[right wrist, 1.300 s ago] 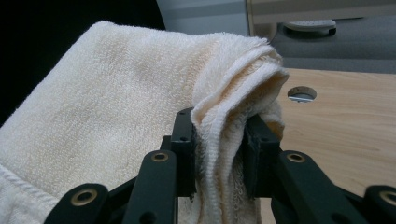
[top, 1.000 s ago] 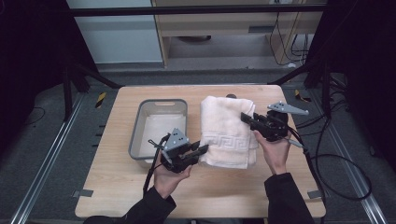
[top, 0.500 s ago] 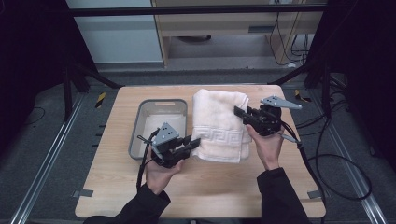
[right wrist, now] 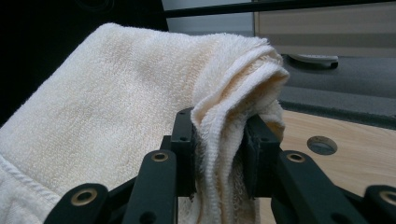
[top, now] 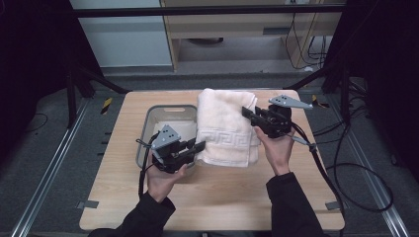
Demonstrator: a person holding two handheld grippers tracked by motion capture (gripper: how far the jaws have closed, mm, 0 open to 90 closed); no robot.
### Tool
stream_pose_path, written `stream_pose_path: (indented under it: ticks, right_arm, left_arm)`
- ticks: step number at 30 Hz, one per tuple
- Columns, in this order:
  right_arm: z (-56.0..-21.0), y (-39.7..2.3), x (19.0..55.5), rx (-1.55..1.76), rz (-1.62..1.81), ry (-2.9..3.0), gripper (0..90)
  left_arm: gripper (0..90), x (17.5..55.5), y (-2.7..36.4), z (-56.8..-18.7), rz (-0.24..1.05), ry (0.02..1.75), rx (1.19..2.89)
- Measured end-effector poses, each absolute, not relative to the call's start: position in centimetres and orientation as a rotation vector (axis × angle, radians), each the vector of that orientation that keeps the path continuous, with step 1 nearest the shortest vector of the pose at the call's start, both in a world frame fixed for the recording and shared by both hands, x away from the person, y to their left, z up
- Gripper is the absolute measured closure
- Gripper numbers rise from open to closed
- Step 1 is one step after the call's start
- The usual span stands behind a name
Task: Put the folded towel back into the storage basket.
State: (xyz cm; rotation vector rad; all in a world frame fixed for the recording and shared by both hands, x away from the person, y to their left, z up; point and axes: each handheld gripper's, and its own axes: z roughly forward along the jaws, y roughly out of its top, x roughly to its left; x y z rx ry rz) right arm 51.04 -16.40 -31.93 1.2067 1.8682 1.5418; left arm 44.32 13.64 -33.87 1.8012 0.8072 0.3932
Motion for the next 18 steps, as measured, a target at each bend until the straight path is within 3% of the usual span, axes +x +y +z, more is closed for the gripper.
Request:
stream_pose_path:
  ticks: [18]
  right_arm:
    - [-30.2,-13.5,51.8,1.166,1.552,1.868,69.7]
  left_arm:
    - [74.5,44.4,16.3,-32.8,0.424,0.826,1.759]
